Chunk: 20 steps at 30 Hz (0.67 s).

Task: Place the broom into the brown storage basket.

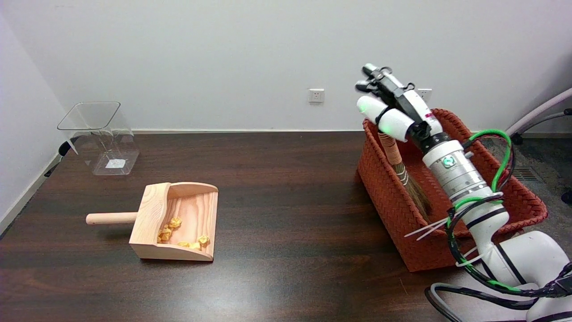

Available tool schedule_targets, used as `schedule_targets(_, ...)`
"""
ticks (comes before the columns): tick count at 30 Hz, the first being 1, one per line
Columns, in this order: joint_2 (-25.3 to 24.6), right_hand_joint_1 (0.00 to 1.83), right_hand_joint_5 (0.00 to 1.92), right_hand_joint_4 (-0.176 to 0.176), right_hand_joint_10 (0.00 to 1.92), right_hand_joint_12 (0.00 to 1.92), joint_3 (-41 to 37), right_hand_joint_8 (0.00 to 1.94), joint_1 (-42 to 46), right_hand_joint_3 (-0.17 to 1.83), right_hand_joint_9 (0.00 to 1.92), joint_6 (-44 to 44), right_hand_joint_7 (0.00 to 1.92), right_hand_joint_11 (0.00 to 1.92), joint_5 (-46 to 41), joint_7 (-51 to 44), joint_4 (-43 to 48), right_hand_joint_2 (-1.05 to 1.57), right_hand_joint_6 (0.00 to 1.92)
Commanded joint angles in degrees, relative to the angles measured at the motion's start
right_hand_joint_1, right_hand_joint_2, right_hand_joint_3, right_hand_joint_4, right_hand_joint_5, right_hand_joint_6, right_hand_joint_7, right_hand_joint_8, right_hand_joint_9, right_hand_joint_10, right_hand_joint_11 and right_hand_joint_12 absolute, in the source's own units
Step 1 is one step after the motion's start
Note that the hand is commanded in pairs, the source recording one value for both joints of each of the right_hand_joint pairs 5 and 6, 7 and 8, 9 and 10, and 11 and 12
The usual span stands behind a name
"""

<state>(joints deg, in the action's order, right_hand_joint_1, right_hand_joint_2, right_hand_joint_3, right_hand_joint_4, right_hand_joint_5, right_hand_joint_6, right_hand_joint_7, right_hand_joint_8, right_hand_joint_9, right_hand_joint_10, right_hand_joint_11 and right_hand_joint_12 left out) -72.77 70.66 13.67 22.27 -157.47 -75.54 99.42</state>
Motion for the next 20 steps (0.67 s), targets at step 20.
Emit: schedule_targets(20,-2.6,0.38,0.13,0.000,0.13,0.13,-20.5,0.47,3.8,0.43,0.13,-1.0,0.47,0.13,-0.1,9.2,1.0,1.32,0.13)
